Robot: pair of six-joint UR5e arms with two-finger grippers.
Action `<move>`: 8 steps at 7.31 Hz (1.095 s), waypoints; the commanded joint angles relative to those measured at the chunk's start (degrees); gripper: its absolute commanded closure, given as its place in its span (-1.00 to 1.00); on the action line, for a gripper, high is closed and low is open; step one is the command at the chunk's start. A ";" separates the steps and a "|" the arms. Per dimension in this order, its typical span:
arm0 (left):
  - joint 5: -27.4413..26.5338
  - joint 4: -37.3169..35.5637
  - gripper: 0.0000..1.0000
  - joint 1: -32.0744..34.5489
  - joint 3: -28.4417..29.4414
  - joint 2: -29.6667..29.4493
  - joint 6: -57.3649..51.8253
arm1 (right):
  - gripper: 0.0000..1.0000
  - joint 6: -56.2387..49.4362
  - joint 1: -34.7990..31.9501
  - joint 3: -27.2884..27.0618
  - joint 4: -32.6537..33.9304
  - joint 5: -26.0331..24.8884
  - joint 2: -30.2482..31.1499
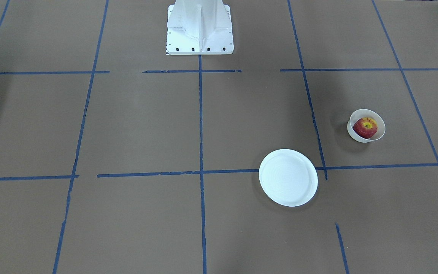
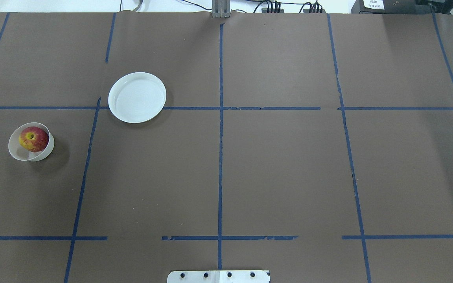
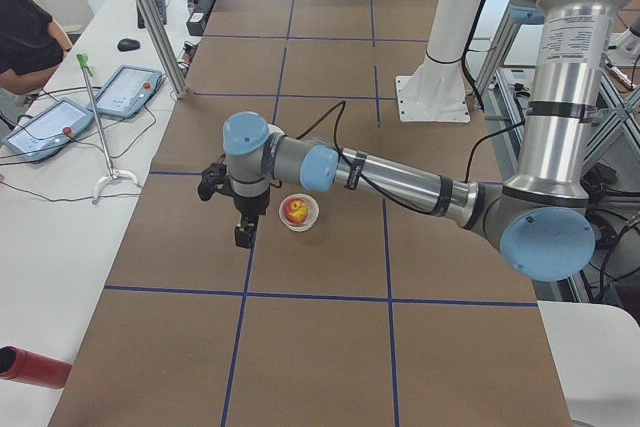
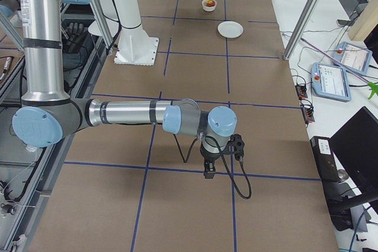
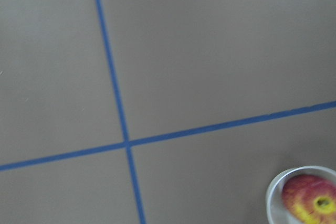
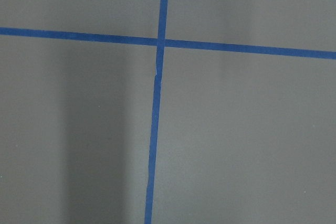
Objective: Move apple from plate to bowl
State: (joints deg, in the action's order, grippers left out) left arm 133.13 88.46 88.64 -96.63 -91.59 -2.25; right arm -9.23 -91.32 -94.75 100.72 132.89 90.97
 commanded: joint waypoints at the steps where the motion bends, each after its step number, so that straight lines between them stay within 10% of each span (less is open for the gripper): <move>1: 4.68 0.13 -1.00 2.94 2.85 4.91 -2.94 | -1.00 0.00 0.00 0.00 0.00 0.00 0.00; 8: 3.20 0.05 -1.00 2.94 3.11 6.95 -6.36 | -1.00 0.00 0.00 0.00 0.00 0.00 0.00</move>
State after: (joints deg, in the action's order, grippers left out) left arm 137.00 88.57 91.58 -93.52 -84.59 -7.10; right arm -9.23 -91.32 -94.75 100.72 132.89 90.97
